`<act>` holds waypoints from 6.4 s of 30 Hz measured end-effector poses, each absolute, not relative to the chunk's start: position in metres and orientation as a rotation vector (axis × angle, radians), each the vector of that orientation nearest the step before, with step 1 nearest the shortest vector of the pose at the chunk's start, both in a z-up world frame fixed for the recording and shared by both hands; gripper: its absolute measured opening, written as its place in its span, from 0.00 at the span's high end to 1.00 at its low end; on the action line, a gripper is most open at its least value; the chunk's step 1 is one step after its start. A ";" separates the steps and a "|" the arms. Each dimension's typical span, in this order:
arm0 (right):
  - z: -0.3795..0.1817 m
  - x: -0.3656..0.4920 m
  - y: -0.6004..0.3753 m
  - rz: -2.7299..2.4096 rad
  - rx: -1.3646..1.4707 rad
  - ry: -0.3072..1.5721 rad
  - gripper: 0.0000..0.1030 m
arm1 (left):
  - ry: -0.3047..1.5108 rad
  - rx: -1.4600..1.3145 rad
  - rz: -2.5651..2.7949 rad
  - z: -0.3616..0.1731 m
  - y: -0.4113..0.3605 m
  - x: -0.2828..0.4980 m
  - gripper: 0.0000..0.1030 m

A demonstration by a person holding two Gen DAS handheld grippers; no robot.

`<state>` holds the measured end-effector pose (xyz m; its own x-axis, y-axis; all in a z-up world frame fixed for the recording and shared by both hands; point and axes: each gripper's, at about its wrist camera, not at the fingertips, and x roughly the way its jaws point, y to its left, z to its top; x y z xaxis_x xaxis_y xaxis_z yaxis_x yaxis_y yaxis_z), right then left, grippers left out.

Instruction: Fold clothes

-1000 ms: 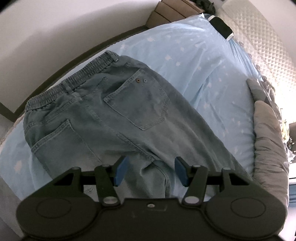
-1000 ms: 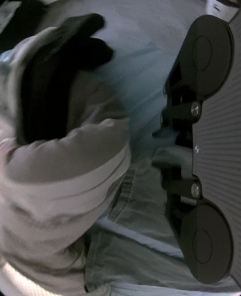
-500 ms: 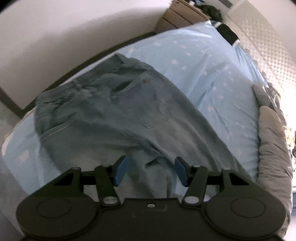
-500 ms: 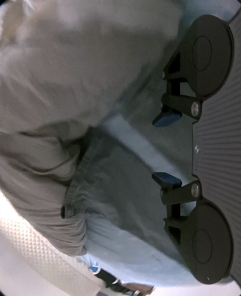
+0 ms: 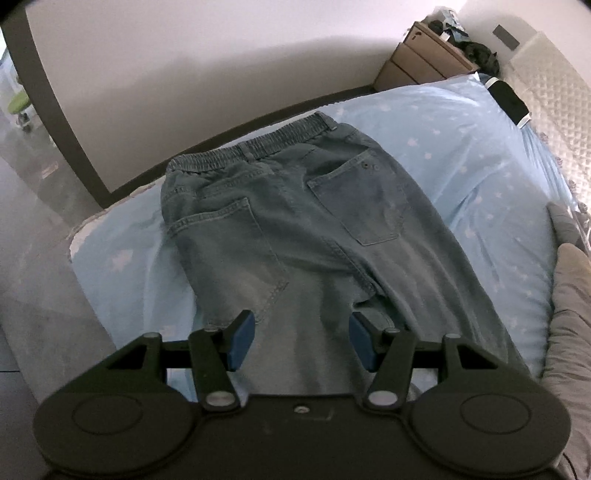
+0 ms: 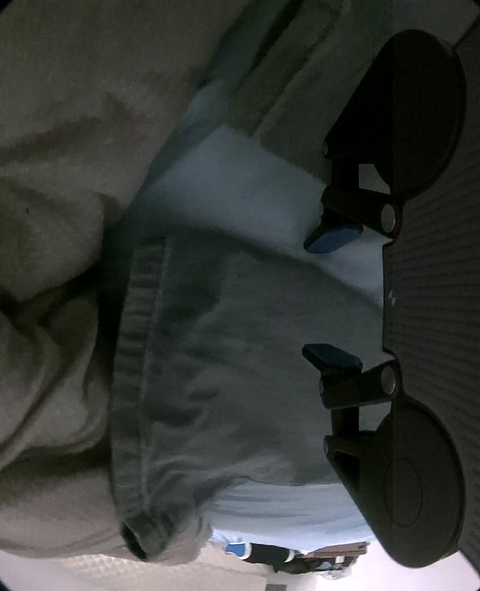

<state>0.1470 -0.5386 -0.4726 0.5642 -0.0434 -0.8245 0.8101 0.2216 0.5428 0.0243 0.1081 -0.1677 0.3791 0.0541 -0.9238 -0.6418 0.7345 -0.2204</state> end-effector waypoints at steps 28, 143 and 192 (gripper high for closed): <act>-0.419 -0.016 -0.586 -0.369 0.774 0.920 0.48 | 1.181 -0.385 0.326 -0.176 0.027 0.064 0.47; -0.389 -0.205 -0.445 -1.114 1.460 0.848 0.28 | 1.166 -1.074 0.748 -0.301 0.275 0.077 0.92; -0.308 0.207 -0.558 -0.855 0.948 0.730 0.92 | 1.181 -0.886 0.510 -0.323 0.192 0.410 0.87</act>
<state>0.2068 -0.5575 -0.3084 0.4739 -0.2902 -0.8314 0.8665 0.3218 0.3817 0.4100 0.1922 -0.3235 0.3277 -0.0988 -0.9396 -0.7518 0.5751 -0.3226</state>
